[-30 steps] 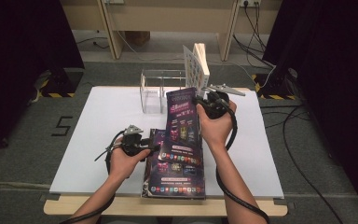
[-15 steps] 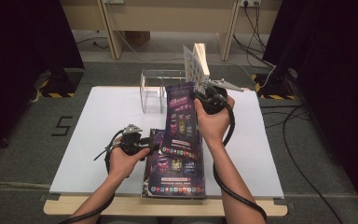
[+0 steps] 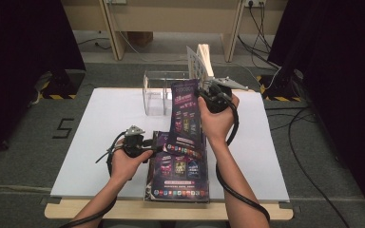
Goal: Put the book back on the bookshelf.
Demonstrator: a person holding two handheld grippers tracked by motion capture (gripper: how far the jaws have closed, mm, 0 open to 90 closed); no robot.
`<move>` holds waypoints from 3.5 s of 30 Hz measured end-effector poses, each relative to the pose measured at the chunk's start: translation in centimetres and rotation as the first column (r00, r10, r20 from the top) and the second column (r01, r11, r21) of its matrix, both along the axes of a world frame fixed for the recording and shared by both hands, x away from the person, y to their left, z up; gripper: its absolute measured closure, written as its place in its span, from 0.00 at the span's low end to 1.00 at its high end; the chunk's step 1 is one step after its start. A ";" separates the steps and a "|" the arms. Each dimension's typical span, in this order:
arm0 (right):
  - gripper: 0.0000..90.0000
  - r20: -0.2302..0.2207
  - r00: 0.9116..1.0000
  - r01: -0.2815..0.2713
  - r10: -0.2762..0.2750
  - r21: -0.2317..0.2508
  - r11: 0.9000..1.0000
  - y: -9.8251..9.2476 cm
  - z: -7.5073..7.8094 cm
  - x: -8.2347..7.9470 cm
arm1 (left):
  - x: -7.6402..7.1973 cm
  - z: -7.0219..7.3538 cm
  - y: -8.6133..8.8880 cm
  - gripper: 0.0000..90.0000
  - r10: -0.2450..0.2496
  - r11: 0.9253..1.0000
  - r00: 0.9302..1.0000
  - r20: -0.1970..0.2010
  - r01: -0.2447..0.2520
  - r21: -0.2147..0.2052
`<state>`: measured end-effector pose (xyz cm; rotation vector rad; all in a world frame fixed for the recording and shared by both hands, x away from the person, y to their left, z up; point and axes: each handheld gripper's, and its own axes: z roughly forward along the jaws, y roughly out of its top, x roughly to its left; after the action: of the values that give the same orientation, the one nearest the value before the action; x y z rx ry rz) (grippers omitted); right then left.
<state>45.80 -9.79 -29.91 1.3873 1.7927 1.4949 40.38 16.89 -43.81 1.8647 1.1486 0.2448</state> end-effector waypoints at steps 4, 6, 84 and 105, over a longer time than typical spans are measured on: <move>0.94 0.003 1.000 0.005 -0.005 0.002 1.000 0.0 0.3 0.1 | 0.1 0.3 0.0 0.49 -0.001 1.000 1.000 0.012 0.001 -0.002; 0.94 0.003 1.000 0.007 -0.007 0.004 1.000 0.0 0.5 0.2 | 0.1 0.4 0.1 0.49 0.003 1.000 1.000 0.015 -0.003 -0.007; 0.94 0.088 0.995 0.047 -0.048 0.015 0.999 1.7 2.6 3.4 | -0.5 0.3 2.4 0.47 0.045 0.999 0.998 0.036 -0.045 -0.003; 0.94 0.106 0.993 0.040 -0.043 0.027 0.999 2.4 2.7 4.1 | -3.3 -3.1 7.6 0.47 0.132 0.991 0.991 0.013 -0.133 0.032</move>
<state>49.94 -7.43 -27.23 1.3223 1.6762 1.5451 37.06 24.47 -46.95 1.8157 1.2696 0.3503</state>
